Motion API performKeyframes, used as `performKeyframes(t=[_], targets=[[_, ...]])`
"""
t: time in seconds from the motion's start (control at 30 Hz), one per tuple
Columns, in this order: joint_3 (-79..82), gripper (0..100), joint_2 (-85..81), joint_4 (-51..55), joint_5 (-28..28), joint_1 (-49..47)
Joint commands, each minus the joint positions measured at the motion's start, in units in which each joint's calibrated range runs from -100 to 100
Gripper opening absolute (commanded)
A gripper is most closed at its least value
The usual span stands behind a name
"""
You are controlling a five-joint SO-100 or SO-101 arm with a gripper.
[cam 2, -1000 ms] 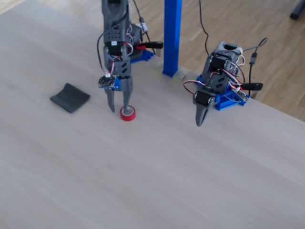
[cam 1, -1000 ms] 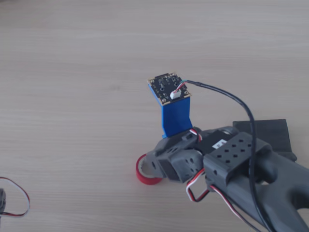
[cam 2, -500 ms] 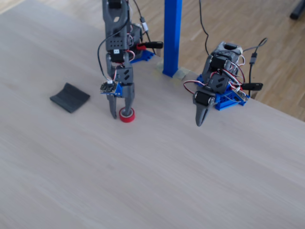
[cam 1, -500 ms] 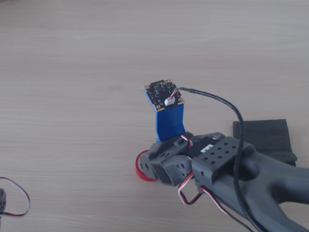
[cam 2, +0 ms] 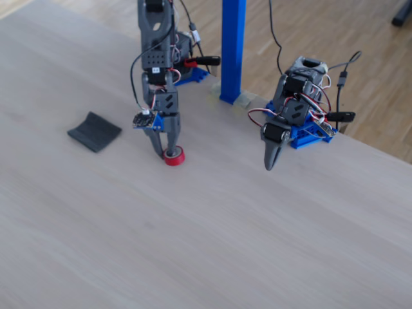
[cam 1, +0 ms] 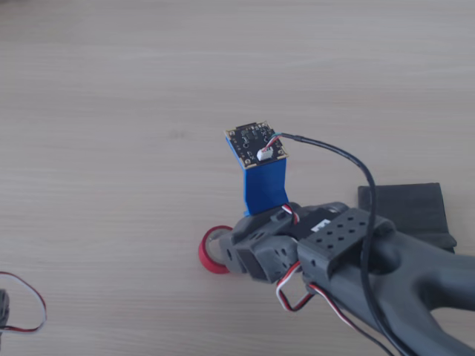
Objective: Grab the red tape and move it to the grey mat
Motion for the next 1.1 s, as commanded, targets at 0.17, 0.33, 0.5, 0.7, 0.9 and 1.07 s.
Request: performKeyframes(t=[0.17, 0.33, 0.5, 0.7, 0.9, 1.07], targets=[[1.65, 2, -11.2, 0.06, 1.35, 2.66], [2.28, 2, -17.09, 0.14, 4.95, 8.34], [2.28, 2, -22.32, 0.23, 5.68, 14.02], [3.55, 2, -26.56, 0.31, 5.68, 19.88], [8.52, 2, -31.37, 0.31, 5.63, 26.01], [14.66, 2, -35.77, 0.23, 5.47, 31.51]])
